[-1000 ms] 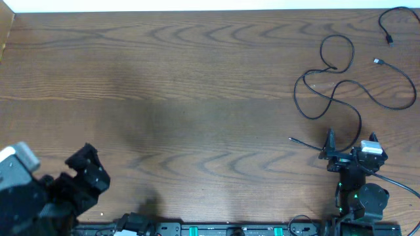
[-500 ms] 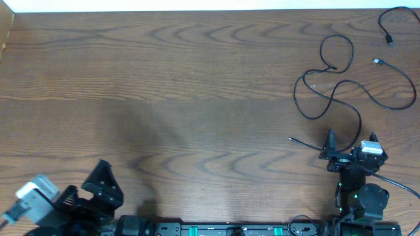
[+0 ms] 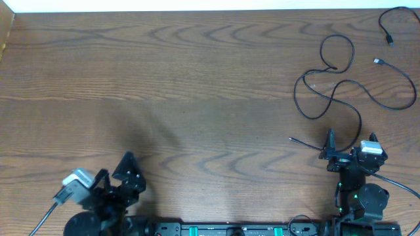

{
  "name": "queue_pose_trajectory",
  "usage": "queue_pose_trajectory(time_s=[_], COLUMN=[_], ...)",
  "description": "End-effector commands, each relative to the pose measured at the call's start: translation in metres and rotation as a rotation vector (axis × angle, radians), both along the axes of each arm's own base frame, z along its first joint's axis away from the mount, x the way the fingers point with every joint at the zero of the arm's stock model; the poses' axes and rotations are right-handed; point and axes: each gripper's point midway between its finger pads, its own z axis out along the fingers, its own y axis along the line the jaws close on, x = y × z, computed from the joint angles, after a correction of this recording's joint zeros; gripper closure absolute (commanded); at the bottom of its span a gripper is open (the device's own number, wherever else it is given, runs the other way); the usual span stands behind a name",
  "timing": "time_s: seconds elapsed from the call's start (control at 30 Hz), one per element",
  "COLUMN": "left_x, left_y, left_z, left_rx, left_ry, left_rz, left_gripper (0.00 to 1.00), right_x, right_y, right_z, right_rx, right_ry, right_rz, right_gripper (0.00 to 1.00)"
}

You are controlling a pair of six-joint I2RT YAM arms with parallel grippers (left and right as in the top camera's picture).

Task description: Untangle cables

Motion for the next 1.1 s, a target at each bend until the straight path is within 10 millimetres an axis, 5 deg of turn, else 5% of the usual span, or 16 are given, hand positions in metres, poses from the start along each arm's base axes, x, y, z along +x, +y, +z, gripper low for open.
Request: queue_pose_trajectory(time_s=[0.0,0.67,1.07], left_x=[0.01,0.08,0.09], left_y=[-0.003,-0.006,-0.009], left_z=[-0.018,-0.082,-0.085], left_rx=[-0.015,0.068,0.359], left_ry=[-0.02,-0.167,-0.254], left_rz=[-0.017,-0.055,-0.117], left_gripper=[0.05,0.05,0.05], right_x=[0.0,0.0,0.0], right_y=[-0.001,-0.001,-0.001], right_z=[0.0,0.0,0.0], right_rx=[0.003,0.003,0.003], right_ry=[-0.001,-0.001,-0.001], right_rz=[-0.002,-0.002,-0.002], right_gripper=[0.01,0.01,0.01])
